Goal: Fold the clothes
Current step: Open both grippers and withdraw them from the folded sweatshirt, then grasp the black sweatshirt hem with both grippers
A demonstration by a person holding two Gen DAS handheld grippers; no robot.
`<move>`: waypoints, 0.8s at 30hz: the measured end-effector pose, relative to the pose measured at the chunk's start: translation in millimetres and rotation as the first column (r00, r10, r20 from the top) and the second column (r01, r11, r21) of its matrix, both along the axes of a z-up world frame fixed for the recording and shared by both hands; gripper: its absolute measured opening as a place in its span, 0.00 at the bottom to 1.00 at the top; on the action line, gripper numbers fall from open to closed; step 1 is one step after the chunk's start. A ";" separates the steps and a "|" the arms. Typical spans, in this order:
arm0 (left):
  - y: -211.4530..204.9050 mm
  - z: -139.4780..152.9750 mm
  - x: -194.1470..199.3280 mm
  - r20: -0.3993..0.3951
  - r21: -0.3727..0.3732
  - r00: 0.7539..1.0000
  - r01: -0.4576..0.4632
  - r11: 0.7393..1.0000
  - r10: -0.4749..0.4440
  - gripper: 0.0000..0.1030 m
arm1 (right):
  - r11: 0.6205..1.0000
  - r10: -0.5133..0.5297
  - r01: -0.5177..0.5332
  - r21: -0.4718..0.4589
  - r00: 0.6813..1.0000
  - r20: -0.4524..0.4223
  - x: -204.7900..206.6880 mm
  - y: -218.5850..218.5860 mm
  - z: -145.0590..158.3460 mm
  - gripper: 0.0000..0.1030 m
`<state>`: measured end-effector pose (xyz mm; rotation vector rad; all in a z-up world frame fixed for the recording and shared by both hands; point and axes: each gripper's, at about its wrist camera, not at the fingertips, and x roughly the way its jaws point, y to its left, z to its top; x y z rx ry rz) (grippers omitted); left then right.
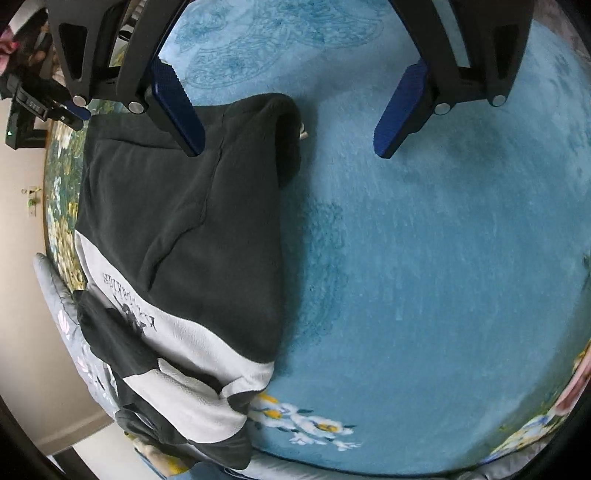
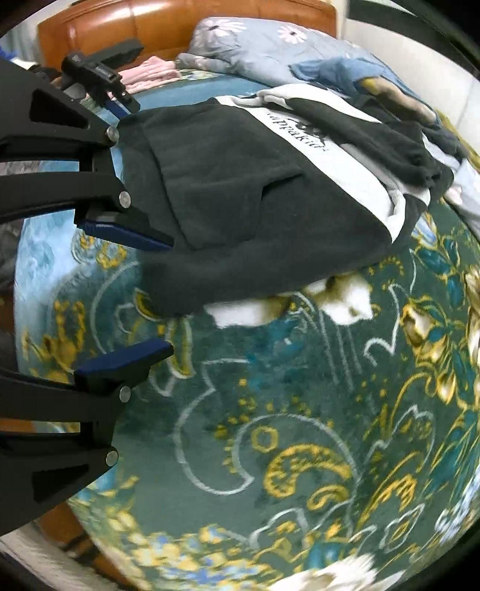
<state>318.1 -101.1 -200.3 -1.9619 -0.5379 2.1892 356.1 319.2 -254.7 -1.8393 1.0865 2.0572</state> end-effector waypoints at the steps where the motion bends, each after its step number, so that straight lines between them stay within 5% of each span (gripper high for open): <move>1: 0.8 -1.0 1.2 -0.008 -0.001 1.000 0.003 1.000 -0.003 0.92 | 1.000 0.012 -0.012 -0.004 1.000 -0.014 -1.0 2.0 -3.0 0.50; 7: 6.7 -10.1 -2.1 -0.022 0.012 0.999 0.028 1.000 -0.027 0.90 | 0.999 0.040 -0.042 -0.035 0.998 -0.047 -1.6 8.0 -22.7 0.50; 13: 13.4 -18.1 -11.4 -0.053 0.038 0.993 0.112 0.993 -0.109 0.75 | 0.997 0.017 -0.024 -0.071 0.994 -0.110 2.3 11.9 -28.6 0.52; 21: 32.9 -15.4 -23.8 -0.102 0.069 0.950 0.302 0.951 -0.295 0.69 | 0.989 0.099 -0.118 -0.091 0.976 -0.195 -11.7 -0.8 -23.8 0.52; 24: 36.3 -14.8 -23.7 -0.095 0.142 0.946 0.320 0.937 -0.309 0.69 | 0.986 0.072 -0.101 -0.129 0.975 -0.209 -10.3 -0.4 -27.1 0.52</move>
